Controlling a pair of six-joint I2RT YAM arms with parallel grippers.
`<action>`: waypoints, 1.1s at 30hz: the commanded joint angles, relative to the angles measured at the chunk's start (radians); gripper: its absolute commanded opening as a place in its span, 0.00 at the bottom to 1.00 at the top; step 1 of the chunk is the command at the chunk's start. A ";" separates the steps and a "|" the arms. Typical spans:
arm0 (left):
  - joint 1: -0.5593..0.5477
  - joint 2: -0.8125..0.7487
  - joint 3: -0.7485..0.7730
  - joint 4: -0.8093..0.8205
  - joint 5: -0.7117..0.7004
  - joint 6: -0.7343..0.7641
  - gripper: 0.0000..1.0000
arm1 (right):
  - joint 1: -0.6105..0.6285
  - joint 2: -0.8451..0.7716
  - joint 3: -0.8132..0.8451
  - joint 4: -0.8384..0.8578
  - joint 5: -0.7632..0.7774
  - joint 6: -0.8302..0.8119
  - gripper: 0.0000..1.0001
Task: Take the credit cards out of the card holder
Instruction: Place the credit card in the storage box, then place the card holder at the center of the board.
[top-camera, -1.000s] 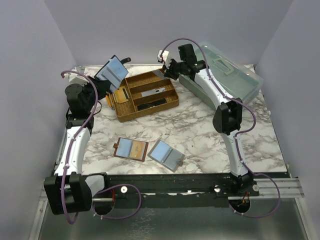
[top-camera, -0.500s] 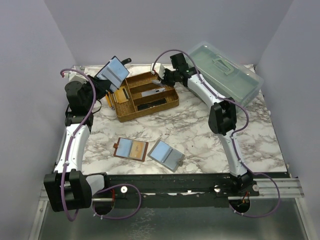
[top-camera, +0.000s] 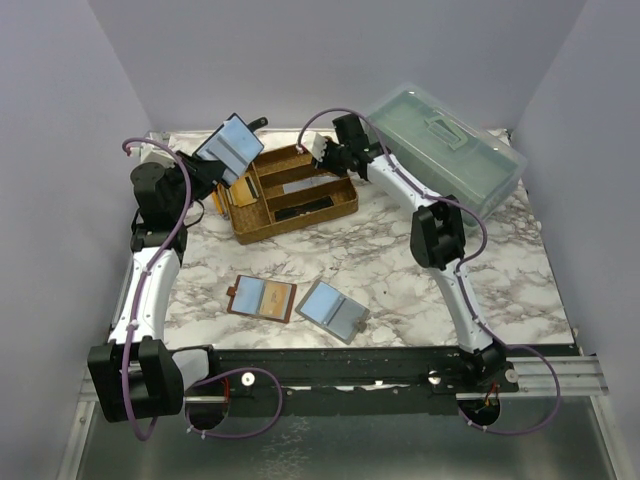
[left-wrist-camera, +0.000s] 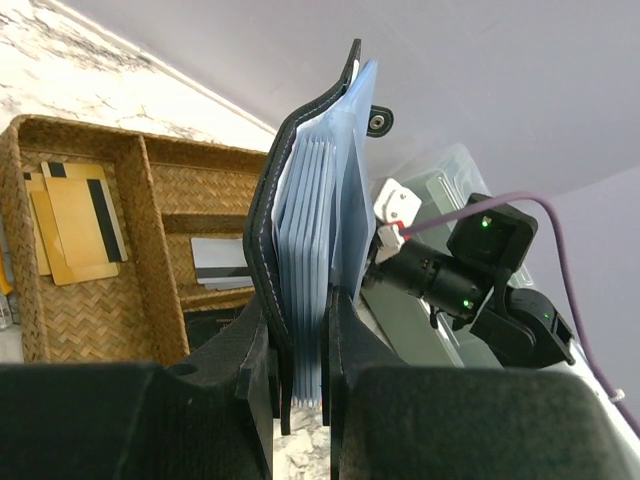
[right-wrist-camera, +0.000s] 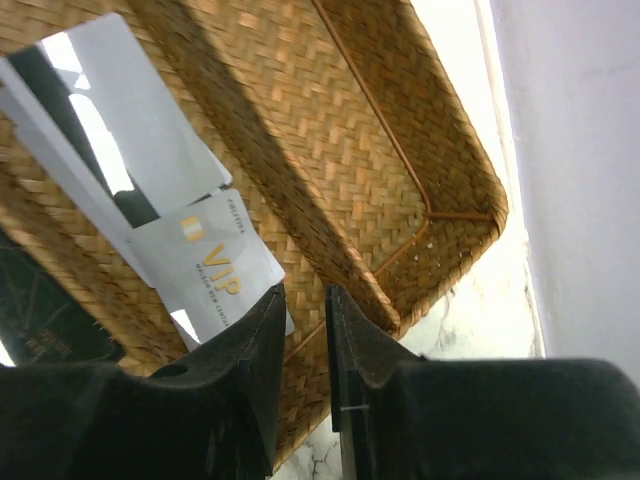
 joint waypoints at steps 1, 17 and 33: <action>0.008 -0.020 -0.017 0.063 0.060 -0.029 0.00 | 0.004 0.005 0.029 0.083 0.122 0.118 0.30; -0.009 -0.035 -0.106 0.176 0.262 -0.106 0.00 | -0.028 -0.543 -0.353 -0.253 -0.425 0.305 0.42; -0.302 -0.156 -0.247 0.111 0.206 -0.070 0.00 | -0.181 -0.948 -0.683 -0.375 -0.767 0.309 0.48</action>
